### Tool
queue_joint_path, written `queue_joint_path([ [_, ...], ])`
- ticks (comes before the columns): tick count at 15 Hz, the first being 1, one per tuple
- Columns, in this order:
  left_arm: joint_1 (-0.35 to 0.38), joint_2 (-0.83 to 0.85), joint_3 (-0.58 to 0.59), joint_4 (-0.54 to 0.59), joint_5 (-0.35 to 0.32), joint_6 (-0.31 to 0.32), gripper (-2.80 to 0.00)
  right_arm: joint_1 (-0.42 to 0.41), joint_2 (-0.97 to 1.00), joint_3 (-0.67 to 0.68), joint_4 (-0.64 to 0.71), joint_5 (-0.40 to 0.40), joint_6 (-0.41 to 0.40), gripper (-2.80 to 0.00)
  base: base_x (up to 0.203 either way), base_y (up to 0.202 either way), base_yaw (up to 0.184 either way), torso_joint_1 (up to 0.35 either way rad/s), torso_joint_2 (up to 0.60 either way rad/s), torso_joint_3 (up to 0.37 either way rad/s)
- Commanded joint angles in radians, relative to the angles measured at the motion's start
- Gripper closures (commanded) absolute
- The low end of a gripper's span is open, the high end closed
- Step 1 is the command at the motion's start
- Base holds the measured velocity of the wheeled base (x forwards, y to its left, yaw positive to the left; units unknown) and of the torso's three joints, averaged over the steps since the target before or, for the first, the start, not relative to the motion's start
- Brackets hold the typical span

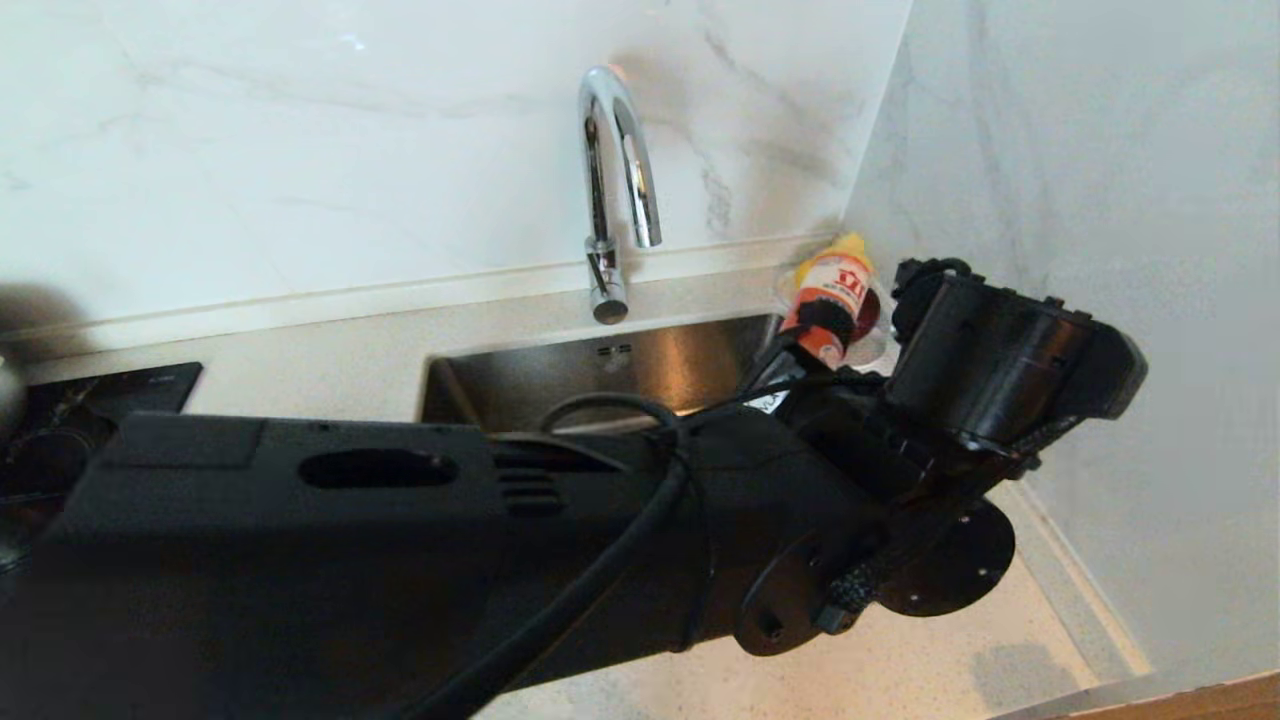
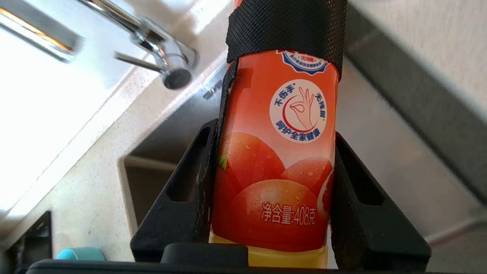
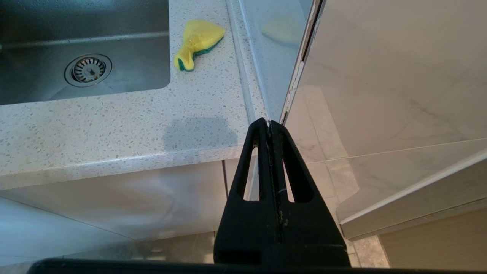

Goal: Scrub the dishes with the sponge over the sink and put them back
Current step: Place the dish soap on the table

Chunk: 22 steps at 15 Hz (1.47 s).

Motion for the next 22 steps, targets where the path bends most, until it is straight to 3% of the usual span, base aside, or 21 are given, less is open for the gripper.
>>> queue_joint_path([
  [1,-0.001,-0.063,-0.002,-0.012,-0.001,0.002,0.0,0.0,0.002,0.0,0.0,0.0,0.0,0.0,0.0,0.0,0.0,0.0,0.0,0.0],
  [15,-0.021,-0.225,-0.004,-0.177,-0.098,0.008,0.0,0.0,0.002,0.0,0.0,0.0,0.0,0.0,0.0,0.0,0.0,0.0,0.0,0.0],
  [22,-0.018,-0.326,-0.004,-0.207,-0.1,0.009,0.0,0.0,0.002,0.0,0.0,0.0,0.0,0.0,0.0,0.0,0.0,0.0,0.0,0.0],
])
